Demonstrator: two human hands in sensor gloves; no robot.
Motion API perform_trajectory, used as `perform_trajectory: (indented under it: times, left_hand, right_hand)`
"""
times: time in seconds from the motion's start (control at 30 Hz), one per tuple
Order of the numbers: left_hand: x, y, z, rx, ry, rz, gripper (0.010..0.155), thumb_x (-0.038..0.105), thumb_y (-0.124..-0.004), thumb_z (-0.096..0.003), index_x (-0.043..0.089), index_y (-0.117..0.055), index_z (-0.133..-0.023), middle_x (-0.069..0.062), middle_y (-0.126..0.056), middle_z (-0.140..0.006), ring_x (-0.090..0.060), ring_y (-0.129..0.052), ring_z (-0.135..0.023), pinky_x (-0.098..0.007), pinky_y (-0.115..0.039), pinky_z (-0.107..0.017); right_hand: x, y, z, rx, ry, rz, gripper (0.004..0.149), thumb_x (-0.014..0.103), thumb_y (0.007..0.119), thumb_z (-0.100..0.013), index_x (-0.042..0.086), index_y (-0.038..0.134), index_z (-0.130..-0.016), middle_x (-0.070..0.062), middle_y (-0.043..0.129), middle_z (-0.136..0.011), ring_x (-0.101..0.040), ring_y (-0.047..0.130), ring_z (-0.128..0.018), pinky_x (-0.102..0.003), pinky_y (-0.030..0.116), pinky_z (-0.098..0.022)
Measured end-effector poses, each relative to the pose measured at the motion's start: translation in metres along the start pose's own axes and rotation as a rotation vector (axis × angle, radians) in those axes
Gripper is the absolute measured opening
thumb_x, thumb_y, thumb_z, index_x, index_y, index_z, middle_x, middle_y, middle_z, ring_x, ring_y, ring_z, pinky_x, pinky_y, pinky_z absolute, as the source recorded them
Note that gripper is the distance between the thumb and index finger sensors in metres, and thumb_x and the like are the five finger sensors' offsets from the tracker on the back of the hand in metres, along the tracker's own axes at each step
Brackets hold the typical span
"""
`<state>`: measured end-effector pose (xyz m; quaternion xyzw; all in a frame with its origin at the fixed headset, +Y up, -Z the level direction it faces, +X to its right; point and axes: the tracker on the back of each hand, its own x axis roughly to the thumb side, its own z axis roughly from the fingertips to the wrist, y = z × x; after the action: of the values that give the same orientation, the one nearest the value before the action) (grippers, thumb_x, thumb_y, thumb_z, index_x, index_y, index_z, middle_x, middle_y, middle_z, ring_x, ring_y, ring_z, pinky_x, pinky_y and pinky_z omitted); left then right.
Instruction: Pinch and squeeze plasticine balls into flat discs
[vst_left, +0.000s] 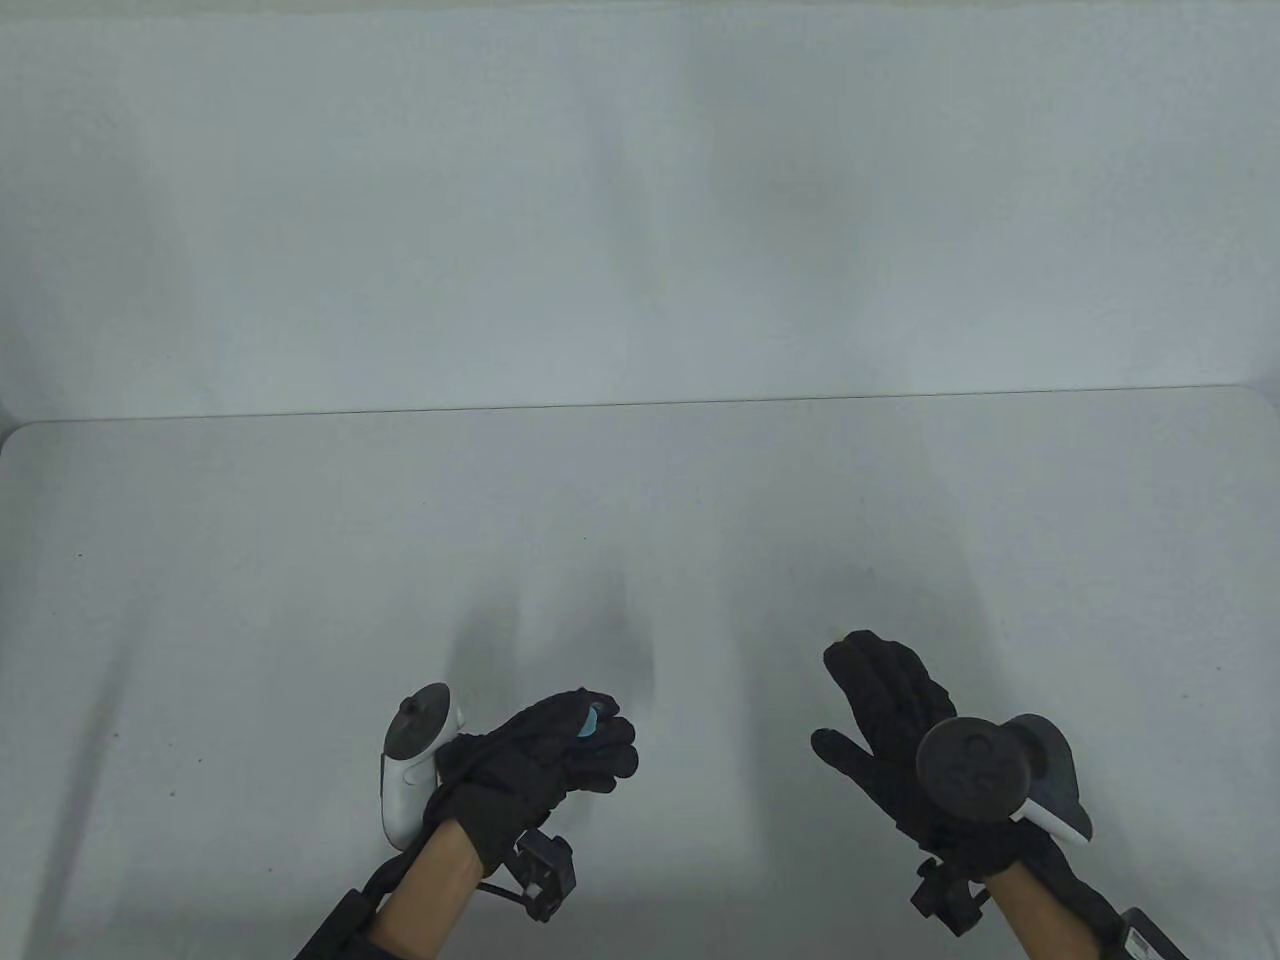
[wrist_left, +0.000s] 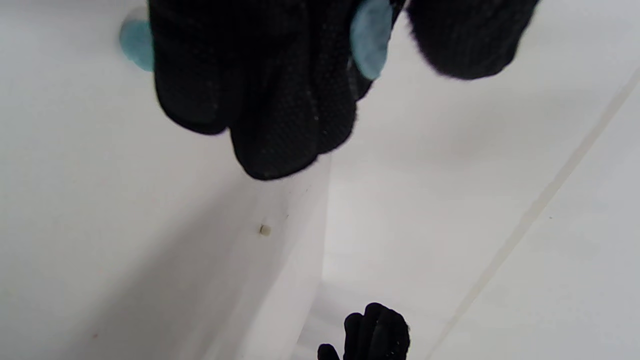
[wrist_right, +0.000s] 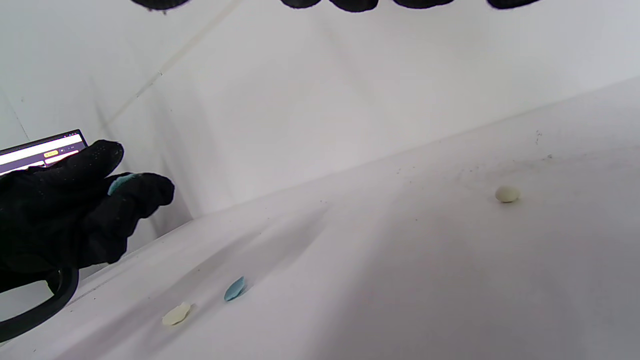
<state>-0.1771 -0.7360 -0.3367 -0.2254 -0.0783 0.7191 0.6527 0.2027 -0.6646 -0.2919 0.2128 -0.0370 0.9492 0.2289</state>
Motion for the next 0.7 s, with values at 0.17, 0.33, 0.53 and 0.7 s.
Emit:
perform_trajectory:
  times: [0.17, 0.33, 0.53, 0.7]
  left_hand:
    - [0.004, 0.004, 0.004, 0.049, -0.022, -0.020, 0.052, 0.035, -0.077, -0.0517, 0.003, -0.077, -0.093, -0.003, -0.100, -0.071, -0.015, -0.112, -0.055, -0.033, -0.091, -0.053]
    - [0.009, 0.005, 0.005, 0.067, -0.008, -0.091, 0.054, 0.034, -0.077, -0.0513, -0.001, -0.077, -0.093, -0.002, -0.101, -0.066, -0.013, -0.113, -0.050, -0.032, -0.093, -0.050]
    - [0.000, 0.005, 0.006, 0.012, 0.020, 0.044, 0.078, 0.054, -0.062, -0.0540, -0.004, -0.060, -0.106, -0.018, -0.085, -0.090, -0.033, -0.100, -0.073, -0.047, -0.078, -0.062]
    - [0.000, 0.006, 0.006, 0.046, 0.023, 0.041, 0.078, 0.057, -0.064, -0.0524, -0.002, -0.064, -0.104, -0.021, -0.082, -0.093, -0.036, -0.098, -0.075, -0.048, -0.078, -0.062]
  right_hand:
    - [0.003, 0.002, -0.001, 0.002, 0.000, 0.000, 0.075, 0.059, 0.050, -0.060, 0.013, 0.033, -0.116, -0.019, 0.033, -0.122, -0.055, 0.041, -0.108, -0.075, 0.049, -0.068]
    - [0.004, 0.002, -0.001, -0.005, -0.002, 0.002, 0.075, 0.059, 0.050, -0.060, 0.013, 0.033, -0.116, -0.019, 0.033, -0.122, -0.055, 0.041, -0.108, -0.075, 0.049, -0.068]
    - [0.004, 0.001, -0.001, -0.010, -0.007, 0.000, 0.075, 0.059, 0.050, -0.059, 0.013, 0.033, -0.116, -0.019, 0.033, -0.122, -0.055, 0.041, -0.108, -0.075, 0.049, -0.068]
    - [0.003, 0.000, 0.000, -0.012, -0.007, -0.001, 0.075, 0.059, 0.050, -0.059, 0.013, 0.033, -0.116, -0.019, 0.033, -0.122, -0.055, 0.041, -0.108, -0.075, 0.049, -0.068]
